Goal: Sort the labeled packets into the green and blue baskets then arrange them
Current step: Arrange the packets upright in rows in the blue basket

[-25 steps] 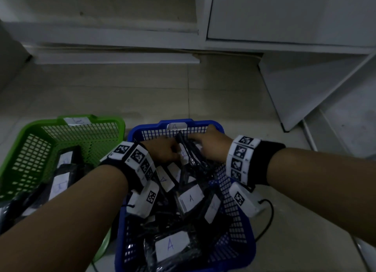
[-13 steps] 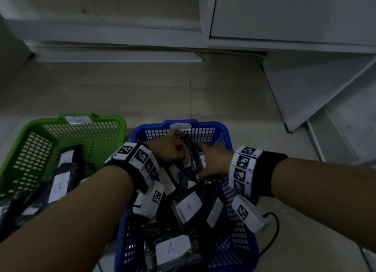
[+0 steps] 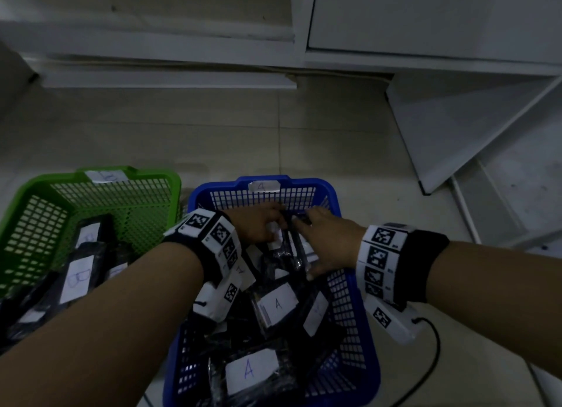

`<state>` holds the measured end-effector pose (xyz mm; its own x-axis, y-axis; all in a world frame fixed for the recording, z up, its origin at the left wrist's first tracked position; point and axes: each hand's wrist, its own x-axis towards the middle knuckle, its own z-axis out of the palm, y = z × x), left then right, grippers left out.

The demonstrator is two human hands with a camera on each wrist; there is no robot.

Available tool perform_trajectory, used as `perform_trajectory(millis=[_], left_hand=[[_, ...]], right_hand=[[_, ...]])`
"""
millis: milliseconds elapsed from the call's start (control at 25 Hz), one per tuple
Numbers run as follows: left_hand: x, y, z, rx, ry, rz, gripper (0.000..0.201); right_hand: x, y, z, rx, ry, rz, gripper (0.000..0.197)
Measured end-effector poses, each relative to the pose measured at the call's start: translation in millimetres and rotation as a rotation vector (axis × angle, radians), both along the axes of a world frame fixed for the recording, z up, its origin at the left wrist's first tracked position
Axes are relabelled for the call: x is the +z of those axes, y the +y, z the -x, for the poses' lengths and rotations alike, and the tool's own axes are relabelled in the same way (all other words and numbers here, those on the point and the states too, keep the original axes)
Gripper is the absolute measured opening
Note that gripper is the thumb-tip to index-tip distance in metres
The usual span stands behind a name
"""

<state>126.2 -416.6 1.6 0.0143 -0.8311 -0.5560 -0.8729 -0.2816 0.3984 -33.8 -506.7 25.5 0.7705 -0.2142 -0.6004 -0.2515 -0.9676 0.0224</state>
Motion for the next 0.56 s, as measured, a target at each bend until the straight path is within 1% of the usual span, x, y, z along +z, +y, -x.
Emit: perform_trajectory(millis=[40, 120, 160, 200, 240, 280, 320, 400, 480, 560], left_hand=[[0.4, -2.4, -0.6, -0.006, -0.005, -0.004, 0.042], [2.4, -4.4, 0.4, -0.026, -0.01, -0.02, 0.042], [3.1, -5.0, 0.9, -0.038, -0.013, -0.028, 0.042], [5.6, -5.1, 2.4, -0.049, -0.013, -0.034, 0.043], [7.9, -4.2, 2.9, -0.05, -0.009, -0.041, 0.042], [9.8, -2.8, 2.1, -0.03, -0.005, -0.027, 0.04], [9.8, -0.1, 0.2, -0.011, -0.016, -0.011, 0.038], [9.7, 5.6, -2.8, -0.001, -0.109, 0.008, 0.038], [6.6, 10.6, -3.9, -0.022, -0.219, -0.005, 0.045], [6.6, 14.8, -0.7, 0.061, -0.206, -0.072, 0.055]], right_hand=[[-2.3, 0.1, -1.6, -0.013, -0.071, 0.031, 0.1], [-4.9, -4.1, -7.4, -0.04, -0.263, 0.029, 0.072], [-5.7, -8.4, -9.2, -0.033, -0.302, 0.009, 0.062], [-6.4, -11.9, -8.8, -0.022, -0.309, -0.021, 0.058], [-7.0, -13.2, -7.0, 0.001, -0.299, -0.048, 0.059], [-7.3, -12.6, -4.4, 0.035, -0.261, -0.042, 0.065], [-7.4, -9.3, -2.1, 0.085, -0.204, -0.001, 0.076], [-8.5, -1.0, 1.3, 0.163, -0.116, 0.112, 0.094], [-10.2, 6.0, -2.4, 0.192, -0.108, 0.182, 0.097], [-13.0, 8.7, -8.8, 0.234, -0.142, 0.24, 0.094]])
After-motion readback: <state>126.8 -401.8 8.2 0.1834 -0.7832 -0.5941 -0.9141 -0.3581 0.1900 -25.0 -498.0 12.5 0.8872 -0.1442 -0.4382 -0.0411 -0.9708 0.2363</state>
